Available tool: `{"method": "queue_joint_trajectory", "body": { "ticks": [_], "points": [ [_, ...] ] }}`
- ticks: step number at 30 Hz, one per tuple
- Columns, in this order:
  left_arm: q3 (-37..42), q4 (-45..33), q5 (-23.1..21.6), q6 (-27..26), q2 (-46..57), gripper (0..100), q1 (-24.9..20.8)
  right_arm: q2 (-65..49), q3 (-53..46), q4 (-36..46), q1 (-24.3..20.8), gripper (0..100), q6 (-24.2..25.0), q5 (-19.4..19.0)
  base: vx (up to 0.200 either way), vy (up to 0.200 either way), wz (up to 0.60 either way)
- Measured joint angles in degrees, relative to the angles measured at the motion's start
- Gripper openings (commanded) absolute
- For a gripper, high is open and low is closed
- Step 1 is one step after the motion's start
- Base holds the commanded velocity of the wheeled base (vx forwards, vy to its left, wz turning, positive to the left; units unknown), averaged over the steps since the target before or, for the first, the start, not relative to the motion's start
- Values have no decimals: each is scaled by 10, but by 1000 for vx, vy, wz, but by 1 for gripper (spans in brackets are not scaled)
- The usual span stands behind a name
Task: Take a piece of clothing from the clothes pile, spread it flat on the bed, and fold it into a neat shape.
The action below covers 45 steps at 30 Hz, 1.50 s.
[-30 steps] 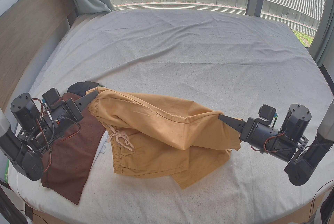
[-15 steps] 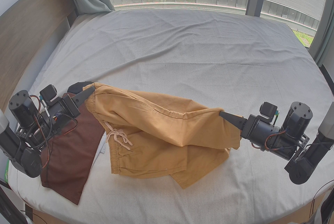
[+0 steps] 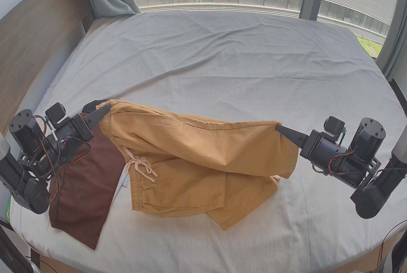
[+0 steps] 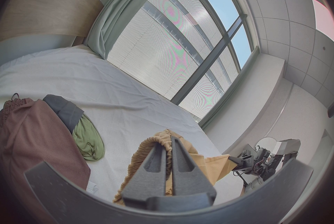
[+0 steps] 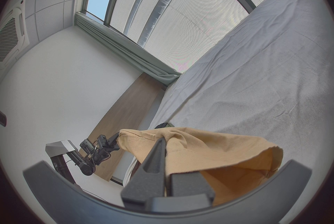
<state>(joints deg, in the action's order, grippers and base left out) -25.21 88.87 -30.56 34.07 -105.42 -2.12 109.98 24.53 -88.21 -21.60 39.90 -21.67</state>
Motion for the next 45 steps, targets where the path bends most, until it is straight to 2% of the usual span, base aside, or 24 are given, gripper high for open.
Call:
{"method": "queue_joint_trajectory", "body": {
  "ticks": [13,45],
  "points": [
    [-7,0,1,-50,-24,0,23,0,10,0,17,0,0,-1,0,0,0],
    [-20,0,1,-51,-48,0,44,-3,20,0,43,0,0,-11,0,0,0]
  ]
}}
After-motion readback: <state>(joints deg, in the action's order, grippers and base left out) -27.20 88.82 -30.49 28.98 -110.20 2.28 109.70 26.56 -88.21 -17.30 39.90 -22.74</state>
